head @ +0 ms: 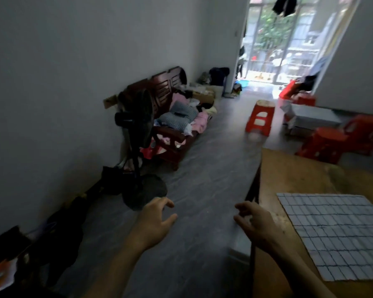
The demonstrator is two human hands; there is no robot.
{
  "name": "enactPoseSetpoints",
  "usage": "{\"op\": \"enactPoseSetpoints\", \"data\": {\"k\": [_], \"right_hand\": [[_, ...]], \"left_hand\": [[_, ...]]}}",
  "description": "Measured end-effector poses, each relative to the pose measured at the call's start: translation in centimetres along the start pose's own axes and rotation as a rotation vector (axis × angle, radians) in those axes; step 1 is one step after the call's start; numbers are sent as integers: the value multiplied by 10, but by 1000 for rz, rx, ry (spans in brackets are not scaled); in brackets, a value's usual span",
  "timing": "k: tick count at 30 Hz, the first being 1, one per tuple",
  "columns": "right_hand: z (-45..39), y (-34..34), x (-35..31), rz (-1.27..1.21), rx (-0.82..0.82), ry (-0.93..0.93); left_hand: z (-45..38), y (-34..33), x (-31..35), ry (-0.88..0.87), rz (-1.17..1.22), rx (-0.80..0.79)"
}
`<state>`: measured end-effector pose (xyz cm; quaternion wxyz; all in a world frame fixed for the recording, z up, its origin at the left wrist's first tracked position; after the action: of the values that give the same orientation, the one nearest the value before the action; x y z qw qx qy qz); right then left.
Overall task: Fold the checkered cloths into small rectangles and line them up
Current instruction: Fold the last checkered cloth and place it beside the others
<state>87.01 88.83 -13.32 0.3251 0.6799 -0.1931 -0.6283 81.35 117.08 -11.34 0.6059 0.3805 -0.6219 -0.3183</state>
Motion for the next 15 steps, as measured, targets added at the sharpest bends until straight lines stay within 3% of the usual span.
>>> {"op": "enactPoseSetpoints", "data": {"k": [5,15], "right_hand": [[-7,6,-12,36,115,-89],[-27,56,20,2,417,-192]], "left_hand": [[-72,13,0,-125,69,-2],[-164,-41,108,-511,66,-142]]}}
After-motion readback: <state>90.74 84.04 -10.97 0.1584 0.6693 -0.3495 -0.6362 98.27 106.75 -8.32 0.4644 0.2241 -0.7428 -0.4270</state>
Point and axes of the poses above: each hand's wrist, its own z-axis away from the middle knuckle, its own y-axis out of the back of the hand, x = y × z, the point moved 9 cm from there along -z, towards the middle knuckle, and after that the axes turned 8 degrees about -z, right-handed, at the moved point
